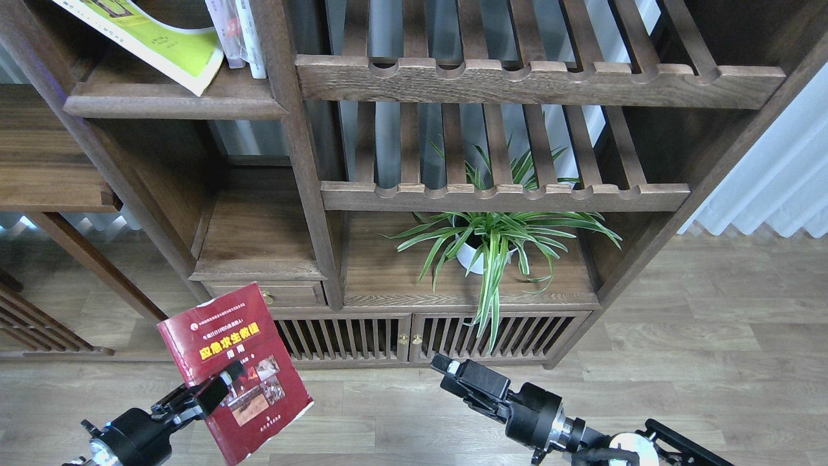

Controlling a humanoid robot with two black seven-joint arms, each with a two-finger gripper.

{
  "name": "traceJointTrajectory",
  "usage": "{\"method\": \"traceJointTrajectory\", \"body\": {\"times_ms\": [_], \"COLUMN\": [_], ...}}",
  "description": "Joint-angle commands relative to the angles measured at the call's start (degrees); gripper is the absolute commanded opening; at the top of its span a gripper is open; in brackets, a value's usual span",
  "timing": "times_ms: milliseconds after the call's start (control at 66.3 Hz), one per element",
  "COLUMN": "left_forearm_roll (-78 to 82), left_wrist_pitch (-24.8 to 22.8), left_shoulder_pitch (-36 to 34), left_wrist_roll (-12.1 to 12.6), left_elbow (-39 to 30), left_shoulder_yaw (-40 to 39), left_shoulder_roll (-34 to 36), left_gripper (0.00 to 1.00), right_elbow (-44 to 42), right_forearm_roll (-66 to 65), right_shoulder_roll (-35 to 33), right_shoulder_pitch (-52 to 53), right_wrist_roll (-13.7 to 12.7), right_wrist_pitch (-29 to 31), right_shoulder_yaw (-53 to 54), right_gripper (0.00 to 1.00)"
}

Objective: Organize books on shelf
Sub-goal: 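Lift the red book with the left gripper up toward the upper shelf, then push the red book onto the upper shelf with the left gripper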

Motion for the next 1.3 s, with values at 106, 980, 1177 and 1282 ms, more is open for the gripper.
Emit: {"method": "traceJointTrajectory", "body": {"times_ms": [106,980,1177,1282], "left_forearm_roll": [-0.3,-1.6,-1.8,-1.9], "left_wrist_pitch": [0.0,0.0,0.0,0.0], "left_shoulder_pitch": [-0.6,-31.2,-37.6,-43.2], "left_wrist_roll": [1.3,10.2,10.2,10.2], "left_elbow": [0.0,2.0,2.2,3.5], "left_shoulder_yaw": [-8.4,-15.4,-15.8,-16.0], "left_shoulder_roll": [-5.7,-6.9,-6.9,-5.2], "left_gripper": [0.04,0.04,0.04,0.04], "right_elbow": [-0.7,-3.0,-3.1,-3.1], "right_forearm_roll": [0.0,-0.1,-0.1,-0.1], "right_shoulder_roll": [0.0,1.2,1.2,1.2], "right_shoulder_pitch": [0.4,1.3,1.4,1.4], "right_wrist_roll": [0.1,0.0,0.0,0.0], "right_wrist_pitch": [0.0,0.0,0.0,0.0], "right_shoulder_yaw": [0.1,-0.3,-0.4,-0.4], "right_gripper": [0.99,0.99,0.99,0.99]}}
